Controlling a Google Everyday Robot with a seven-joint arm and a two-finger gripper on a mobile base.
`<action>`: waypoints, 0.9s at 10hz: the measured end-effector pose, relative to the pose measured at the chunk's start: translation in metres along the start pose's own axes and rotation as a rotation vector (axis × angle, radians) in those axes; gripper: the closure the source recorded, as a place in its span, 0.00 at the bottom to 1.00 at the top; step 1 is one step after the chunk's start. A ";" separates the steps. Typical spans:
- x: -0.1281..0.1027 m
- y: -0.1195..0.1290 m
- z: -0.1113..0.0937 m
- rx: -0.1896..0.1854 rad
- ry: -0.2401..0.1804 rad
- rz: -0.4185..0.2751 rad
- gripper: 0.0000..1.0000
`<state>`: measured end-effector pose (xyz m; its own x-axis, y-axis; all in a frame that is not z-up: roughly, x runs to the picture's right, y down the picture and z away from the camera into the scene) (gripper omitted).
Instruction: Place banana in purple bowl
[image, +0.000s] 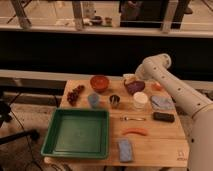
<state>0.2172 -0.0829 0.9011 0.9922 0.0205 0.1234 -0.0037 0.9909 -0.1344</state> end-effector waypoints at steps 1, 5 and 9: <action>0.001 -0.001 0.002 0.000 0.001 0.001 1.00; 0.002 -0.008 0.006 0.005 0.000 0.001 1.00; -0.003 -0.013 0.011 0.012 0.011 -0.006 1.00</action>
<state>0.2130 -0.0940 0.9138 0.9934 0.0135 0.1135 0.0004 0.9926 -0.1217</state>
